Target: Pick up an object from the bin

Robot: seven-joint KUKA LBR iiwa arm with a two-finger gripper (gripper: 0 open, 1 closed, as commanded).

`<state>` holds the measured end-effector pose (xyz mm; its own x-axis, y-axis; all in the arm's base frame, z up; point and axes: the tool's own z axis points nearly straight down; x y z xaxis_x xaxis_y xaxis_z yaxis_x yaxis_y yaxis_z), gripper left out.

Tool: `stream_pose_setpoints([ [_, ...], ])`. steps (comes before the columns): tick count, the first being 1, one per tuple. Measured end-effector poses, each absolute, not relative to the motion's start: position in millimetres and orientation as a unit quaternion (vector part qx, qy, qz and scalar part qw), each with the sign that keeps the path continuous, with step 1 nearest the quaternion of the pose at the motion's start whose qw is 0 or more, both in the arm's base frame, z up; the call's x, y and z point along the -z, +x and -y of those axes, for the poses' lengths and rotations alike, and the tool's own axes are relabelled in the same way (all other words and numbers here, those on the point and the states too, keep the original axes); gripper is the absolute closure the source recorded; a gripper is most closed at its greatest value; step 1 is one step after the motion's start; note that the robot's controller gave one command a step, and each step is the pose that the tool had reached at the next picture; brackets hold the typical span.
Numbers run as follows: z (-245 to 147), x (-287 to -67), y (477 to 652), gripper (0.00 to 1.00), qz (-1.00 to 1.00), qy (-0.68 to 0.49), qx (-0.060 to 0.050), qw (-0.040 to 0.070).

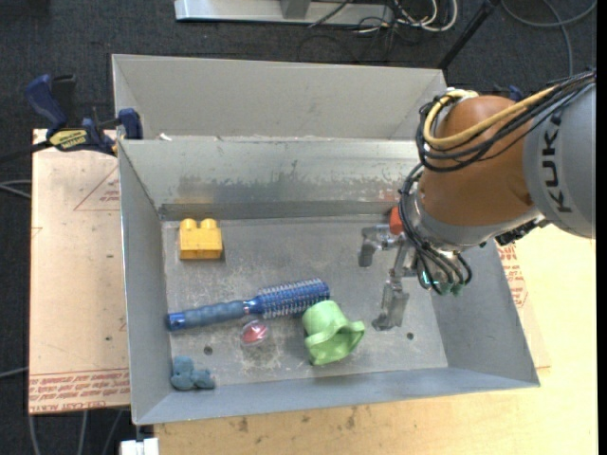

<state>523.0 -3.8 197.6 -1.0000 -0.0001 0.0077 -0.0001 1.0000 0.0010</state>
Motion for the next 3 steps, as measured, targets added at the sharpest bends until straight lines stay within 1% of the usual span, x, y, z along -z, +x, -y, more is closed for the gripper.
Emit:
stream_pose_setpoints([
  [1, -32, -117, 505.4, 0.00, 0.999, -0.034, 0.001, 0.005],
  [2, -42, -69, 500.7, 0.00, 0.991, -0.131, 0.001, 0.002],
  [3, -42, -70, 501.3, 1.00, 0.991, -0.131, 0.001, 0.001],
])
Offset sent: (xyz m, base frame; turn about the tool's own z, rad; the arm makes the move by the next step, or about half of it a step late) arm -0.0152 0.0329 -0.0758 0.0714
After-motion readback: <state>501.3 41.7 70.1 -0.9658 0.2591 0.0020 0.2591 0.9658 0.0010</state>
